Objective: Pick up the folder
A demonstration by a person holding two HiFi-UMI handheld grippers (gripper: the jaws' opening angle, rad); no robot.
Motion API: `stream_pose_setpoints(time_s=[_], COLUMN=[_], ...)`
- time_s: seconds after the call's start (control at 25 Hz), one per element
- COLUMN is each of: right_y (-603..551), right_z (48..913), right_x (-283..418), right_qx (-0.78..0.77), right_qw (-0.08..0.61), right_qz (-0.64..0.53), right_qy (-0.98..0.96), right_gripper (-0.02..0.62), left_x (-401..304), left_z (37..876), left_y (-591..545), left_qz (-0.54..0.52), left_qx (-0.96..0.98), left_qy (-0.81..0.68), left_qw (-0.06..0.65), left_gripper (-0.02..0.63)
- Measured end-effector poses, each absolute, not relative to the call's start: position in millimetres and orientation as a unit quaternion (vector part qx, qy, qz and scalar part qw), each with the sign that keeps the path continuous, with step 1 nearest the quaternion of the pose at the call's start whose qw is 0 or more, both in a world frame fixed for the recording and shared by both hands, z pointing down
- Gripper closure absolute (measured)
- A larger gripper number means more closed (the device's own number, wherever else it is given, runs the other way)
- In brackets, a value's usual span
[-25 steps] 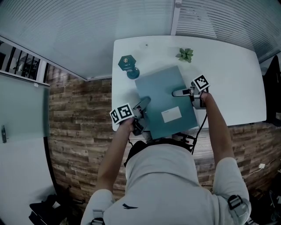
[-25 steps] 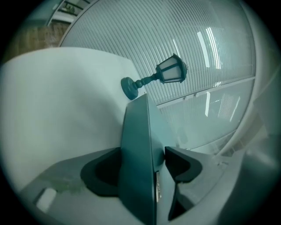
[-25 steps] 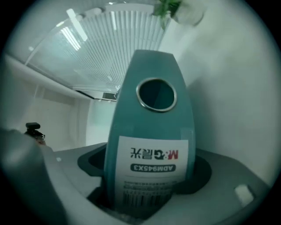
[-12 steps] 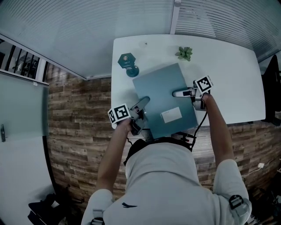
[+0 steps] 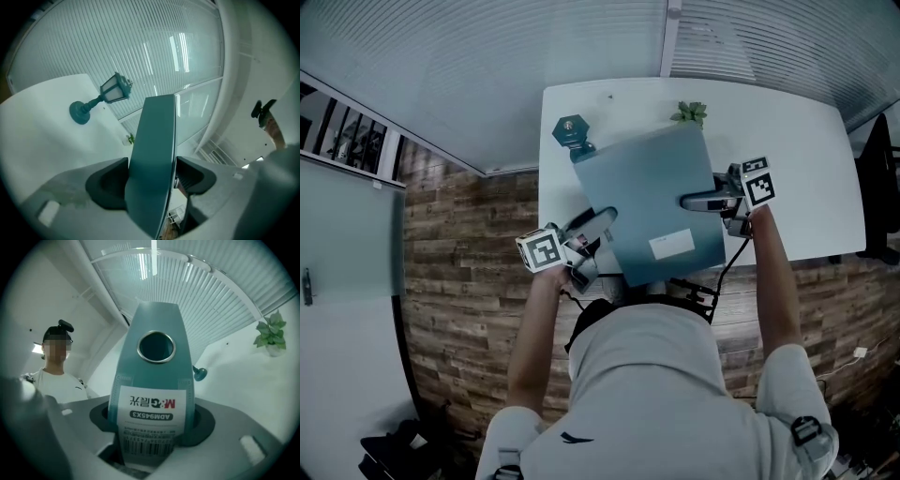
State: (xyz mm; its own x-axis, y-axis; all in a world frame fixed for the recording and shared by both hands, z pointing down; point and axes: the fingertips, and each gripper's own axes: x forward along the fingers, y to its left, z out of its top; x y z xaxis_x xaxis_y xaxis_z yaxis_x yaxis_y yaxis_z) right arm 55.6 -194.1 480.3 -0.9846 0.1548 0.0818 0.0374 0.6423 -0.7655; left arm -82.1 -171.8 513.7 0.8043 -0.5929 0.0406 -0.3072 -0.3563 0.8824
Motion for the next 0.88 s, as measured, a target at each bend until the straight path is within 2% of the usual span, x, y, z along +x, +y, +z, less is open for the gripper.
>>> stream_pose_setpoints(time_s=[0.12,0.16,0.2,0.28,0.4,0.68,0.88], right_y=[-190,-187,-185,-181,-173,-164,-162], right_z=[455,447,440,429,417,381,357], right_x=[56,55,53,48,43,41,34], right_qx=[-0.075,-0.086,-0.095,-0.1,-0.104,-0.112,-0.094], right_qw=[0.026,0.01,-0.003,-0.012,-0.001,0.009,0.005], right_qz=[0.413,0.412,0.409,0.394,0.37,0.302,0.241], right_qy=[-0.907,-0.907,-0.908,-0.913,-0.923,-0.947,-0.966], right_gripper=[0.301,0.301,0.301,0.301,0.301,0.296,0.29], left_x=[-75,-68,-62,-49,-34,-32,-44], left_z=[476,464,453,443,435,403,386], left_y=[-171,-169,-167,-159,-140,-127,-121], left_qz=[-0.199,-0.21,-0.211,-0.172,-0.109,-0.116,-0.138], left_qx=[0.821,0.827,0.837,0.871,0.91,0.94,0.95], left_qy=[-0.233,-0.214,-0.2,-0.185,-0.153,-0.149,-0.176], left_qw=[0.482,0.475,0.463,0.422,0.369,0.285,0.218], left_gripper=[0.261,0.224,0.201,0.199,0.199,0.199,0.279])
